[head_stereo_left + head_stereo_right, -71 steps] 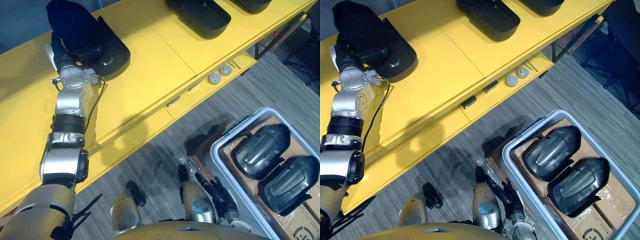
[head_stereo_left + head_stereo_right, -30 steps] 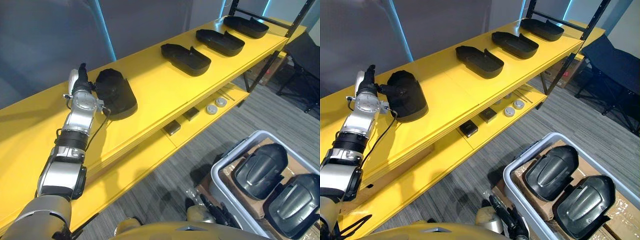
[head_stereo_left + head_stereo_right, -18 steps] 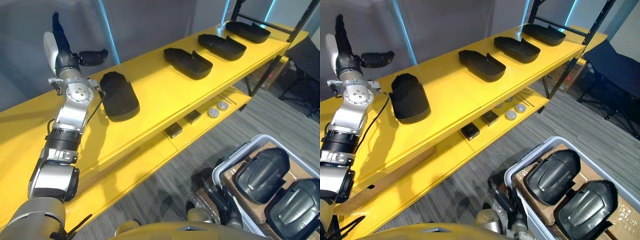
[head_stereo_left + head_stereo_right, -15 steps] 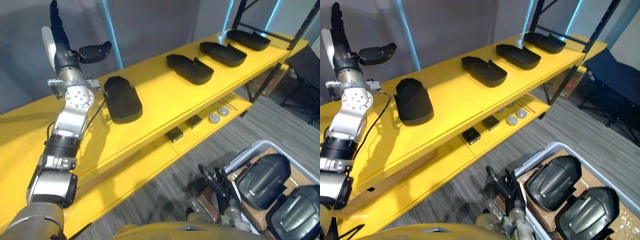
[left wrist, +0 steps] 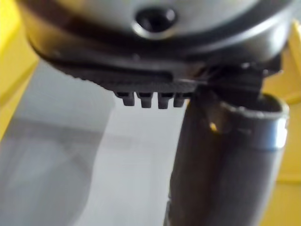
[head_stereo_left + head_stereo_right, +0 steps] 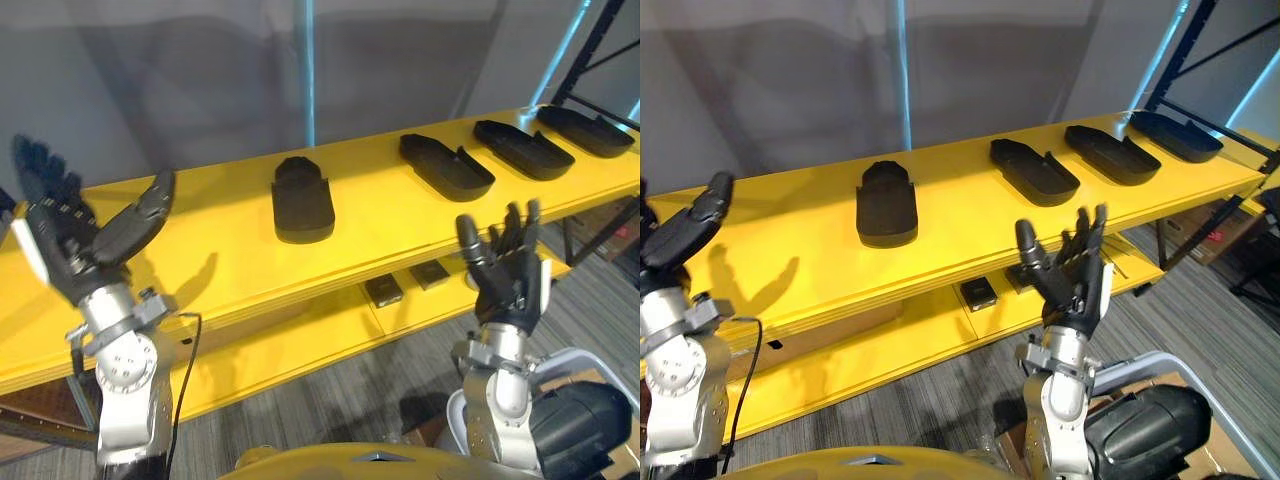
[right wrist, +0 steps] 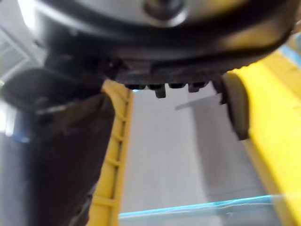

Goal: Walk over and take three plastic housings, then place them on the shelf

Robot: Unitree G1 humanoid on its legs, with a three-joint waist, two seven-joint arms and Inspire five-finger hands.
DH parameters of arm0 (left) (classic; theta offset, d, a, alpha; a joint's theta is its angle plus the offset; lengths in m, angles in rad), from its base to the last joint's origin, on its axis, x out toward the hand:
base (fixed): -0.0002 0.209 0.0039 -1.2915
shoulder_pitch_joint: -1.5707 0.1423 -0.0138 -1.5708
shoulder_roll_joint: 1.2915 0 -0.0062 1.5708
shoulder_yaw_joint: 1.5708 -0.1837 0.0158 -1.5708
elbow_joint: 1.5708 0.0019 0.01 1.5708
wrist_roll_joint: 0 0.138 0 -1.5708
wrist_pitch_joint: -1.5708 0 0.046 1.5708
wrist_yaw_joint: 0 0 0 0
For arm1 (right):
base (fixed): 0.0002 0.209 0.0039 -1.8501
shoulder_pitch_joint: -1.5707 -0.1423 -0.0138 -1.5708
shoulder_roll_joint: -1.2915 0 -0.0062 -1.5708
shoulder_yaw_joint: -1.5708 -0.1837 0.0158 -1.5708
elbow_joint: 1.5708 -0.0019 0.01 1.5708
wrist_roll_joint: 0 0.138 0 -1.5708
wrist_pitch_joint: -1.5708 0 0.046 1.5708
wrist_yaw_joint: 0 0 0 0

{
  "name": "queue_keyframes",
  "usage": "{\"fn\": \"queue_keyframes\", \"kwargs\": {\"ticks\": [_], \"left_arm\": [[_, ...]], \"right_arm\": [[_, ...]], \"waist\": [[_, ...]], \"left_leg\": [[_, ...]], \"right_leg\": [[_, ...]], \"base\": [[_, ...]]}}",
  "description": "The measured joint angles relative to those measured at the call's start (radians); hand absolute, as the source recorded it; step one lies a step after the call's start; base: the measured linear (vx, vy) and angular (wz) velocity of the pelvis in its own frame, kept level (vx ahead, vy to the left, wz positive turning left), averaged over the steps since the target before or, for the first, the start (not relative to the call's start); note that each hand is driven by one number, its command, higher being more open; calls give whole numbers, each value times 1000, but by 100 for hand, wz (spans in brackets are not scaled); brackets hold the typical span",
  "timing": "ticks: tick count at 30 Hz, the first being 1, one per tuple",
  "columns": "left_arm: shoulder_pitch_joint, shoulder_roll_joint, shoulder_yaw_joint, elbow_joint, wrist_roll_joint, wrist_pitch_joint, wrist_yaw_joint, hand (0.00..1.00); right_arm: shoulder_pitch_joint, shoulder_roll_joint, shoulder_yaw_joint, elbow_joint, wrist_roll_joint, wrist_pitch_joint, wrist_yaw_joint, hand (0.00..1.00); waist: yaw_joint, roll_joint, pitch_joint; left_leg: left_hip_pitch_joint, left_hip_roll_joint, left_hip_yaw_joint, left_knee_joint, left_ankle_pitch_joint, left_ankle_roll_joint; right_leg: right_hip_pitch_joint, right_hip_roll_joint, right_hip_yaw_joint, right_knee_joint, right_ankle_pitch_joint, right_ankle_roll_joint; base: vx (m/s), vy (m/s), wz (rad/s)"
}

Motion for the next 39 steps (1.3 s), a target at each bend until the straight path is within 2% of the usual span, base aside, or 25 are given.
{"fn": "queue_keyframes", "kwargs": {"ticks": [4, 6, 8, 9, 11, 13, 15, 16, 20, 24, 29, 33, 39], "left_arm": [[83, -64, 25, 2, -8, -43, -61, 100], [96, -90, 24, 25, -43, -48, -111, 100], [96, -99, 25, 65, -37, -67, -110, 100], [92, -110, 26, 87, -37, -71, -107, 100], [92, -118, 27, 108, -36, -84, -101, 100], [89, -119, 31, 116, -36, -86, -95, 100], [88, -130, 51, 119, -36, -90, -94, 100], [87, -131, 53, 119, -37, -91, -94, 100], [83, -141, 61, 125, -38, -129, -98, 100], [83, -155, 57, 130, -39, -133, -111, 100], [85, -157, 34, 132, -39, -133, -124, 100], [96, -177, -8, 132, -40, -133, -126, 100], [103, -196, -49, 132, -49, -133, -139, 100]], "right_arm": [[-92, -28, -8, -24, 82, 11, 116, 100], [-172, -52, 33, 13, 116, 40, 179, 100], [-261, -79, 87, 86, 116, 71, 206, 100], [-325, -96, 135, 148, 114, 113, 212, 100], [-394, -107, 199, 221, 109, 159, 215, 100], [-445, -105, 243, 267, 106, 198, 215, 100], [-550, -91, 315, 357, 70, 243, 205, 100], [-562, -87, 325, 368, 70, 244, 202, 100], [-664, -13, 392, 460, 70, 246, 161, 100], [-709, 37, 447, 509, 70, 248, 119, 100], [-710, 108, 489, 625, 31, 322, -61, 100], [-700, 128, 487, 701, 32, 363, -210, 100], [-700, 148, 477, 736, 33, 350, -222, 100]], "waist": [[25, -10, -14], [35, -11, -14], [50, -8, -13], [61, -8, -12], [87, -10, -11], [104, -12, -9], [138, -13, -2], [141, -14, -1], [177, -18, 28], [184, -17, 38], [194, -18, 51], [203, -19, 56], [206, -15, 59]], "left_leg": [[-6, -11, -39, -15, 11, 1], [-27, -24, -83, -18, 19, 6], [-37, -29, -101, -27, 30, 5], [-38, -36, -126, -40, 40, 9], [-40, -43, -152, -44, 45, 8], [-51, -48, -175, -43, 47, 9], [-67, -59, -211, -42, 52, 12], [-68, -60, -215, -41, 52, 12], [-68, -78, -249, -32, 49, 13], [-69, -91, -265, -32, 43, 9], [-70, -93, -272, -33, 41, 10], [-83, -95, -284, -33, 45, 17], [-86, -91, -289, -32, 48, 19]], "right_leg": [[23, -2, -38, -23, 4, 6], [24, -7, -70, -29, 4, 5], [26, -7, -87, -39, 7, 9], [34, -8, -108, -41, 9, 11], [49, -9, -134, -49, 10, 14], [57, -9, -154, -57, 11, 15], [66, -11, -189, -59, 11, 15], [67, -12, -193, -60, 11, 15], [96, -22, -231, -67, 7, 12], [97, -36, -248, -51, -6, 12], [97, -42, -264, -38, -23, 7], [95, -41, -281, -40, -25, 8], [98, -35, -288, -39, -21, 14]], "base": [[16, -15, 25], [-10, -18, 43], [-10, -11, 37], [-2, -17, 41], [18, -18, 40], [37, -18, 40], [53, -19, 45], [45, -4, 33], [22, 3, 23], [-8, 22, 14], [1, 7, 6], [16, -8, 9], [23, -14, 4]]}}
